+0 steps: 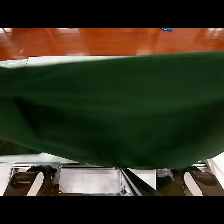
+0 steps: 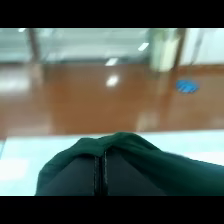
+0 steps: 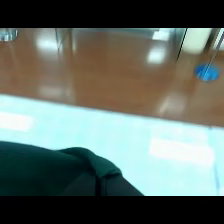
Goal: Fold the shirts.
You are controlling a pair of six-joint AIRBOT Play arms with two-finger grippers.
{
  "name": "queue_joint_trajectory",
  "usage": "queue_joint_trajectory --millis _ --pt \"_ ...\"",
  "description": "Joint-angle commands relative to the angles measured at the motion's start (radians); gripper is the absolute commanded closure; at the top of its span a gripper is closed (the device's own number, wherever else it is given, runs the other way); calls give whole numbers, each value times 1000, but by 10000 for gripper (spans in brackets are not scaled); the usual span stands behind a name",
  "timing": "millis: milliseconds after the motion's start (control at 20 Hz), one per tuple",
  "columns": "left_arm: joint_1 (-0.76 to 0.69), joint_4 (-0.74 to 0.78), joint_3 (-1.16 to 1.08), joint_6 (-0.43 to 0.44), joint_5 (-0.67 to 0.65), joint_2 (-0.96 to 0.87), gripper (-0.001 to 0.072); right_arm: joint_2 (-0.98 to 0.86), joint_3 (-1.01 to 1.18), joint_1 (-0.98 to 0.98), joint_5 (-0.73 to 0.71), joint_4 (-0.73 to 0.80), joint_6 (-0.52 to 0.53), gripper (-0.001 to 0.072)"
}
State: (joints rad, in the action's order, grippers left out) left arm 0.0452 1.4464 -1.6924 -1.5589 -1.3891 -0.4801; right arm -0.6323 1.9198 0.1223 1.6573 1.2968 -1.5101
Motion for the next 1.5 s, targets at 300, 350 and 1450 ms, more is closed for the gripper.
queue_joint_trajectory --millis 300,350,1450 --pt "-21 -42 220 -21 145 -505 691 -263 -557 -1 -361 -195 87 687" --pt "-21 -61 219 -15 177 -595 691 -357 -558 -1 -392 -205 104 687" --pt "193 -396 -170 117 -72 -1421 691 -1212 -118 32 -227 -166 47 687"
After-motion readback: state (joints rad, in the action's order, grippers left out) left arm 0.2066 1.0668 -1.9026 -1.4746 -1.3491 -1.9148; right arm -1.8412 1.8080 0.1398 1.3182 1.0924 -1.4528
